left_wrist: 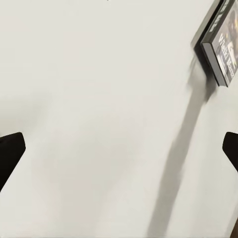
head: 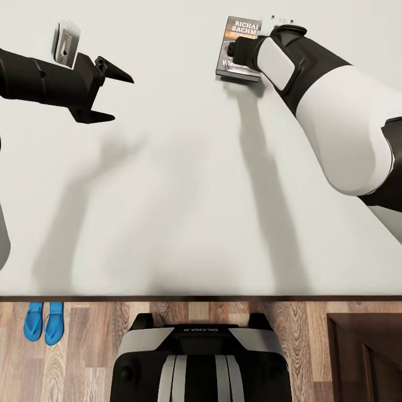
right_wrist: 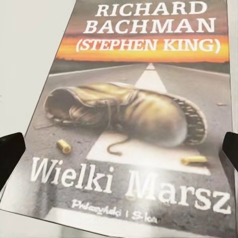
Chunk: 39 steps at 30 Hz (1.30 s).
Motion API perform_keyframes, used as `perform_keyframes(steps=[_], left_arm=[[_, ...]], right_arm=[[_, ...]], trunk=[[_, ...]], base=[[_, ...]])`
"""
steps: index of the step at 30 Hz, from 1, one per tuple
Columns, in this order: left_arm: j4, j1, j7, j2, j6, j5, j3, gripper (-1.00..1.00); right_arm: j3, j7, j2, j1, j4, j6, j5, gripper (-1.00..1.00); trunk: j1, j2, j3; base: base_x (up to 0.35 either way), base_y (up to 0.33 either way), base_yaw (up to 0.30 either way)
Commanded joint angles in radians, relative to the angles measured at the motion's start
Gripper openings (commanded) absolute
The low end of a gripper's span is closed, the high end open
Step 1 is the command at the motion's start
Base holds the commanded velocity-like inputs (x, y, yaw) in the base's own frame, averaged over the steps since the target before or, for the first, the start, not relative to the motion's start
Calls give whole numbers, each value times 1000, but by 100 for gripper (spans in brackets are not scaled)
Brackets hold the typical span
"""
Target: In the bedroom, move the book from the bed onto either nightstand, and place the two sandals side by side next to the bed.
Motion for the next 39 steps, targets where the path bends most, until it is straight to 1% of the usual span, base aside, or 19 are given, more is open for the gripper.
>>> perform_keyframes(steps=[1,6,17,28,39], left_arm=[[0,-1,6,1,9,4,0,100],[0,-1,6,1,9,4,0,100],[-1,-1,7,1,9,4,-4,100],[-1,-1,8,2,10,4,-4,100],[-1,0,6,2,21,4,-3,100]], right_arm=[[7,-6,0,0,-2,5,-9,100],[7,-6,0,-5,-4,7,-9,100],[7,-6,0,-4,-11,6,-5,100],[7,-6,0,0,-14,3,28,100],[7,-6,0,2,-14,2,33,100]], trunk=[[0,0,0],[0,0,0],[0,0,0],[0,0,0],[0,0,0]], base=[[-2,0,0],[31,0,0],[151,0,0],[58,7,0],[90,26,0]])
